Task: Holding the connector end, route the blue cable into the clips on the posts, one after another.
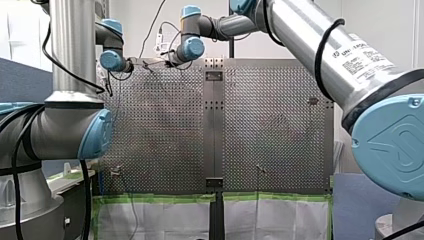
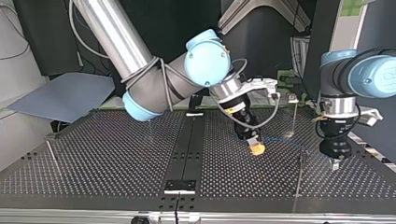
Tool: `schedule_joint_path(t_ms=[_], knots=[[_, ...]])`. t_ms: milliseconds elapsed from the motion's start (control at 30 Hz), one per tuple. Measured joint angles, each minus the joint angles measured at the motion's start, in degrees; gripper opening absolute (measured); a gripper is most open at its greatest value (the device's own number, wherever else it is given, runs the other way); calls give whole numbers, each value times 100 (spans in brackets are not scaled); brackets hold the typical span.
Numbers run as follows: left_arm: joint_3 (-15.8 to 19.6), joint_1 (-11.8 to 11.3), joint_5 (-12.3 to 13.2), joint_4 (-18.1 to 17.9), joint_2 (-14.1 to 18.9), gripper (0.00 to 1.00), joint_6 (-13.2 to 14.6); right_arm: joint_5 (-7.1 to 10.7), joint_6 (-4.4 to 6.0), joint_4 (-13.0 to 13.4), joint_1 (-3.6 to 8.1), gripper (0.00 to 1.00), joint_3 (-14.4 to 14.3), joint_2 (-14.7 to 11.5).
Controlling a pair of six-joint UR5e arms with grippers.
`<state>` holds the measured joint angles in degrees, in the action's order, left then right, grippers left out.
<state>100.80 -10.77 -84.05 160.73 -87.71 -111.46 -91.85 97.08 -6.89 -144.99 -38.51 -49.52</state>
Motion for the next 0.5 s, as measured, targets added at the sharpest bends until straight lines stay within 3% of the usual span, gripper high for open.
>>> schedule_joint_path(t_ms=[500], knots=[[-128,61,130,-226,-201,0,-229,0,5,-3,186,0,12,8]])
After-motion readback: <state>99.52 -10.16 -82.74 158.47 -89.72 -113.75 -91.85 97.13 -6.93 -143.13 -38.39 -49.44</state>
